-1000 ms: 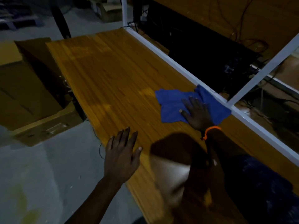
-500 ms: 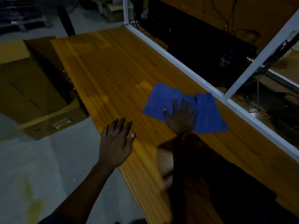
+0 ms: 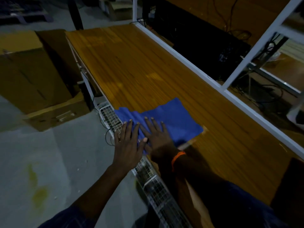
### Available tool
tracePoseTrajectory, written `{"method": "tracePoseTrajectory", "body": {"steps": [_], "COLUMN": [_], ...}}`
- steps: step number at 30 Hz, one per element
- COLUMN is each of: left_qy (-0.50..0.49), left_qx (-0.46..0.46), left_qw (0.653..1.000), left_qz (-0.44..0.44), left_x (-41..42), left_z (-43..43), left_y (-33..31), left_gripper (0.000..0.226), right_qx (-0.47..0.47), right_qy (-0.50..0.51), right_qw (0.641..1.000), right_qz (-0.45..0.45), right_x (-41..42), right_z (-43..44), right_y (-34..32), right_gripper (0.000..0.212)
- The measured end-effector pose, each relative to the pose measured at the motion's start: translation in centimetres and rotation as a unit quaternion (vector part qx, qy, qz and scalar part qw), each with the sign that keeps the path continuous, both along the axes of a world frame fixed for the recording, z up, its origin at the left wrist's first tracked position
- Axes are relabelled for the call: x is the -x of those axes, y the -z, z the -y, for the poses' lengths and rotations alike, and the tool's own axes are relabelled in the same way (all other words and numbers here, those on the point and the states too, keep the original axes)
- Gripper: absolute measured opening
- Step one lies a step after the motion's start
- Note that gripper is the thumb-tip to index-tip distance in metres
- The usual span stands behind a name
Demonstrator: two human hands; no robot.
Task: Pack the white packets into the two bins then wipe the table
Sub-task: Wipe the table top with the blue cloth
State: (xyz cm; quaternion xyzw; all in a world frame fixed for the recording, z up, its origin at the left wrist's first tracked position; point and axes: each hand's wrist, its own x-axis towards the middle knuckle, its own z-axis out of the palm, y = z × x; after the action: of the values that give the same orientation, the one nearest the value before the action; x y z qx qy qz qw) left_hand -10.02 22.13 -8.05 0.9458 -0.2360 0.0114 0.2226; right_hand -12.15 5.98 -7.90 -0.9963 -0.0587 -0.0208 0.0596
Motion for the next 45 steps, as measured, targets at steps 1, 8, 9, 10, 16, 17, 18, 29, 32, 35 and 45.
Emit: {"method": "tracePoseTrajectory", "body": {"steps": [1, 8, 9, 10, 16, 17, 18, 29, 32, 35, 45], "left_qy": [0.011, 0.075, 0.087, 0.097, 0.071, 0.065, 0.062, 0.057, 0.056, 0.050, 0.084], "left_qx": [0.011, 0.043, 0.036, 0.024, -0.094, -0.097, -0.096, -0.106, -0.097, -0.089, 0.136], "left_qw": [1.000, 0.995, 0.994, 0.994, 0.993, 0.993, 0.993, 0.992, 0.993, 0.994, 0.981], "left_qz": [-0.009, -0.049, -0.050, -0.045, 0.031, 0.029, 0.032, 0.041, 0.041, 0.039, -0.114], "left_x": [0.6, 1.4, 1.4, 1.3, 1.0, 0.9, 0.9, 1.1, 1.2, 1.3, 9.4], "left_z": [-0.3, 0.6, 1.1, 1.7, 6.3, 6.6, 6.8, 6.7, 6.7, 6.5, 2.6], "left_y": [-0.1, 0.4, 0.5, 0.6, 0.0, -0.1, 0.0, -0.7, -0.6, -0.4, 0.9], "left_gripper": [0.072, 0.063, 0.062, 0.061, 0.059, 0.062, 0.064, 0.067, 0.068, 0.071, 0.086], "right_qx": [0.000, 0.023, 0.038, 0.054, -0.004, -0.011, -0.017, -0.033, -0.040, -0.034, 0.014], "right_qy": [-0.020, 0.005, 0.029, 0.049, 0.143, 0.159, 0.178, 0.351, 0.410, 0.380, 0.201], "right_qw": [1.000, 0.999, 0.999, 0.997, 0.988, 0.986, 0.982, 0.934, 0.909, 0.923, 0.979], "right_qz": [0.009, 0.024, -0.006, -0.032, -0.049, -0.055, -0.063, -0.061, -0.060, -0.050, -0.010], "right_x": [1.0, 5.3, 4.7, 4.0, 0.8, 0.5, 0.3, 0.5, 1.2, 2.4, 11.9], "right_z": [0.4, 6.2, 7.6, 9.1, 19.8, 21.8, 23.9, 31.5, 27.3, 20.6, 2.2], "right_y": [-0.2, -1.3, -1.3, -1.4, -1.9, -2.0, -2.1, -2.2, -2.1, -1.8, -0.6], "right_gripper": [0.063, 0.065, 0.066, 0.068, 0.078, 0.080, 0.081, 0.074, 0.073, 0.074, 0.065]}}
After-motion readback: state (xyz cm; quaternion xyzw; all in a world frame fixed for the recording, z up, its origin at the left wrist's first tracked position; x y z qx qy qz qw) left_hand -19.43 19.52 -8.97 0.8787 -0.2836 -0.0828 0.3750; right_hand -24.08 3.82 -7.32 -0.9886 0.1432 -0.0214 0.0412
